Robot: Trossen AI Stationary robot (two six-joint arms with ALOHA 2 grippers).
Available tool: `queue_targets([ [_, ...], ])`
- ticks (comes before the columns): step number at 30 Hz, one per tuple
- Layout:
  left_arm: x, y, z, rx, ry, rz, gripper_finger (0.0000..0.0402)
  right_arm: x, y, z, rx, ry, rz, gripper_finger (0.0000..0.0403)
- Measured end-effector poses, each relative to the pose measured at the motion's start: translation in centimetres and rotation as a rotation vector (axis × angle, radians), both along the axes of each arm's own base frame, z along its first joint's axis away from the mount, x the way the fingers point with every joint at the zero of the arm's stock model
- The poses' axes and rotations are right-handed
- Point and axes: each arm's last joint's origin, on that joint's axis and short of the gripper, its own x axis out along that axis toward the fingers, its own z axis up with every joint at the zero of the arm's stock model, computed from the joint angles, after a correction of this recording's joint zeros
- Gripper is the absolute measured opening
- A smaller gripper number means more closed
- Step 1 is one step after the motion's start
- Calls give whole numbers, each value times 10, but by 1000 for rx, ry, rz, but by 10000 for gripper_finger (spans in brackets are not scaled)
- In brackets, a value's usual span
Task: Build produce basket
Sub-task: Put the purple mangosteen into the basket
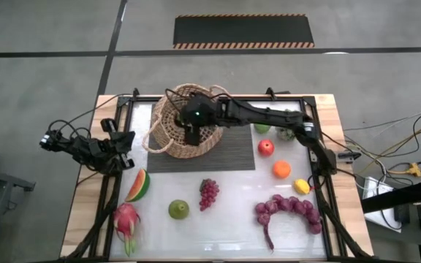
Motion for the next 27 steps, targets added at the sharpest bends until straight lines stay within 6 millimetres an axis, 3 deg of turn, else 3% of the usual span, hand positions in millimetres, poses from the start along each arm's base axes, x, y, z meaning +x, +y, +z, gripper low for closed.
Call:
queue_targets([
  [8, 0, 0, 0, 0, 0, 0, 0, 14, -60, -60, 65, 96, -150, 233],
  [16, 0, 0, 0, 0, 0, 0, 0, 20, -87, -108, 127, 171, -227, 233],
  [20, 0, 0, 0, 1, 0, 0, 0, 21, -90, -118, 129, 190, -231, 244],
  [27, 0, 0, 0, 6, 2, 4, 0, 21, -90, -117, 135, 185, -237, 303],
])
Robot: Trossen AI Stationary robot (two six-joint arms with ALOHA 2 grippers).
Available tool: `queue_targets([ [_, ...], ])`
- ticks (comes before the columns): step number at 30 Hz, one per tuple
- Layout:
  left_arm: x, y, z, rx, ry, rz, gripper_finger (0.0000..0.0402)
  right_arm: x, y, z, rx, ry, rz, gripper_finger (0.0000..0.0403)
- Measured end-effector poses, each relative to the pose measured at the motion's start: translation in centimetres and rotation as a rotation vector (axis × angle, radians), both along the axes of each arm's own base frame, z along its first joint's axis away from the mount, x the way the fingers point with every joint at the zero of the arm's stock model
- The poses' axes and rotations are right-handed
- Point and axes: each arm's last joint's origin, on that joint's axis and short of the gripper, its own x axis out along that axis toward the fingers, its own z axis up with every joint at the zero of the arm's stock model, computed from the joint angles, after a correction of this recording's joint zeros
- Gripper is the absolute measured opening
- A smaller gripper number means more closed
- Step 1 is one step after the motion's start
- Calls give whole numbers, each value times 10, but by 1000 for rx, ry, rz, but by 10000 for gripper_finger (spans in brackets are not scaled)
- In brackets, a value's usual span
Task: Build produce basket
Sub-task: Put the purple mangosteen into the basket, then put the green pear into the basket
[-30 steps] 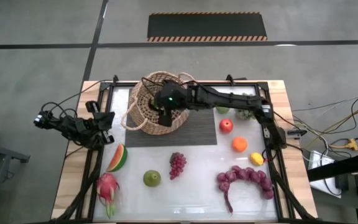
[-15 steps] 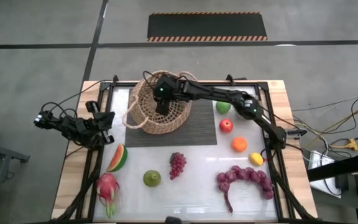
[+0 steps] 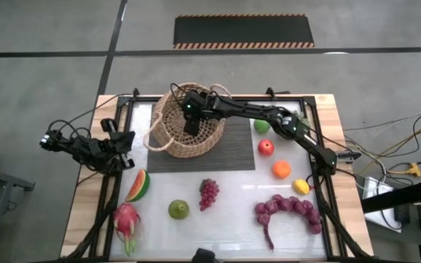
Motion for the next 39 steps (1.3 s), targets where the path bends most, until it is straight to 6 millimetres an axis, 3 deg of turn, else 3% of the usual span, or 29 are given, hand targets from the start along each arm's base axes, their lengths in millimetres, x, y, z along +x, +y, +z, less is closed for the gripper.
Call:
queue_targets([
  [3, 0, 0, 0, 0, 0, 0, 0, -3, 1, 12, -1, -15, -4, 321],
  [8, 1, 0, -1, 3, 10, 0, 0, -17, 25, 57, 10, -59, 12, 329],
  [13, 1, -1, -1, 3, 10, -6, 0, -43, 76, 119, 5, -89, 95, 327],
  [17, 1, -1, 0, 0, 3, -10, 0, -71, 126, 157, 7, -108, 179, 327],
  [22, 1, -1, 0, -5, 2, -14, 0, -98, 166, 179, 14, -183, 239, 327],
  [26, 1, -1, -1, -53, -14, -52, 0, -112, 174, 175, -50, -161, 187, 327],
  [33, 1, -1, -1, -81, -20, -75, 0, -144, 171, 179, -86, -143, 94, 326],
  [36, 1, -1, -1, -80, -20, -75, 0, -157, 158, 175, -221, -95, -41, 317],
  [39, 2, -1, -1, -79, -18, -75, 0, -161, 128, 157, -239, -27, -132, 281],
])
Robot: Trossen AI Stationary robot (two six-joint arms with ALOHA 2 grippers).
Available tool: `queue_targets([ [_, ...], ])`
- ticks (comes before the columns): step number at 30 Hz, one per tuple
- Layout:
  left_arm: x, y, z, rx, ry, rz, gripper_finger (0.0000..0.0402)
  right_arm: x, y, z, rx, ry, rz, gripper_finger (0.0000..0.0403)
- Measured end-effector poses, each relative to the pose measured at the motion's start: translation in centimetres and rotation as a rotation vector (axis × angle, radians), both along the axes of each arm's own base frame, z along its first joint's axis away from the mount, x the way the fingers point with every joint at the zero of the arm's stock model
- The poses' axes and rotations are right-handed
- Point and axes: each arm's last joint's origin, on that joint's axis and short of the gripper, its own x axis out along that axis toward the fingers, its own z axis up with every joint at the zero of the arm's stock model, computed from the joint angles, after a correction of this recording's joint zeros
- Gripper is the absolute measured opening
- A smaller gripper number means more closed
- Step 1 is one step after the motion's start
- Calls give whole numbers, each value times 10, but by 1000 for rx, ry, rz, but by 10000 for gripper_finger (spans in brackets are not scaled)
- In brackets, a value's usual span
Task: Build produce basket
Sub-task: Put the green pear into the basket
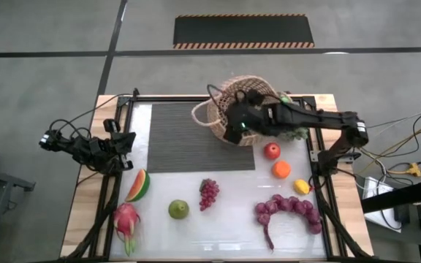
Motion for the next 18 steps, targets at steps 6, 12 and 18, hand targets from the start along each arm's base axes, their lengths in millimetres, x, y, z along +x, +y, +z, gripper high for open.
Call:
queue_targets([
  [6, 0, 0, 0, 1, 0, 1, 0, 10, -73, -47, 149, 2, -86, 147],
  [12, 0, 0, 0, 1, -1, 1, 0, 34, -122, -81, 335, -143, 31, 23],
  [18, 0, 0, 0, 1, -2, 2, 0, 73, -127, -59, 348, -367, 207, 13],
])
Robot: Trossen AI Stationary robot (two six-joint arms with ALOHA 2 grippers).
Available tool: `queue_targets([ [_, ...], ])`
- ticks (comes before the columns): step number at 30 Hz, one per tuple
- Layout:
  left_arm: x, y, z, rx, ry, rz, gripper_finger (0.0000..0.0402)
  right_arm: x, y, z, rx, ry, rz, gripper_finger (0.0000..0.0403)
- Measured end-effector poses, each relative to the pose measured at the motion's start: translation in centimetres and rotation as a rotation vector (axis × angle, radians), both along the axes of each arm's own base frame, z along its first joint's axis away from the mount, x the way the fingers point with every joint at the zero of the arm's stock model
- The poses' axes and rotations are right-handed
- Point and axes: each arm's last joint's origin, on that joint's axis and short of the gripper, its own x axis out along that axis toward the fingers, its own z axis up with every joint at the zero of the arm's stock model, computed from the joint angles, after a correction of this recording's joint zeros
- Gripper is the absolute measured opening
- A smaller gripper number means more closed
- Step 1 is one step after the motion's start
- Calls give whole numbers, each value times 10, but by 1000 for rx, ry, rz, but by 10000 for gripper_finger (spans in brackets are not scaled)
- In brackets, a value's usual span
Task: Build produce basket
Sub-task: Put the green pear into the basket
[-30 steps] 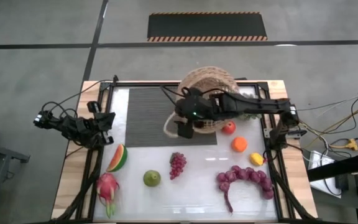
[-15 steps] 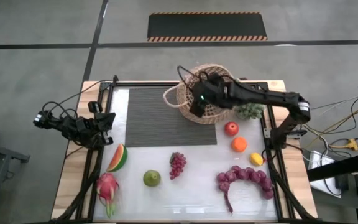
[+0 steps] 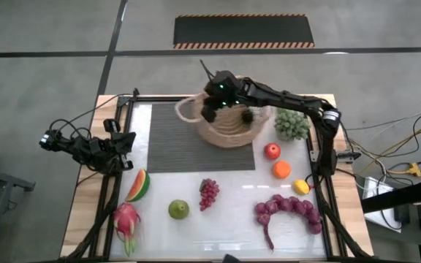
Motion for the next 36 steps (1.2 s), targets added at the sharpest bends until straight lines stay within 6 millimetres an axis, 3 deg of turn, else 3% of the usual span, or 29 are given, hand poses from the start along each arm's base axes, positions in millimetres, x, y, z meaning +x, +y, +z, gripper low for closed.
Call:
queue_targets([
  [4, 0, 0, 0, 0, -1, 0, 0, 14, 1, 22, -27, -14, 26, 13],
  [10, 0, 0, 0, 0, -1, 0, 0, 24, -5, 10, -10, 139, 26, 12],
  [14, 0, 0, 0, 0, -1, 0, 0, 18, 6, 30, -30, 189, 73, 12],
  [20, 0, 0, 0, 0, -1, 0, 0, -9, 62, 89, -129, 84, 197, 12],
  [25, 0, 0, 0, 0, -1, 0, 0, -40, 117, 107, -172, 81, 288, 12],
  [30, 1, 0, 0, -31, -3, -25, 0, -73, 173, 94, -256, 122, 308, 12],
  [36, 5, -5, -1, -23, -16, -164, 0, -112, 223, 47, -301, 25, 436, 12],
])
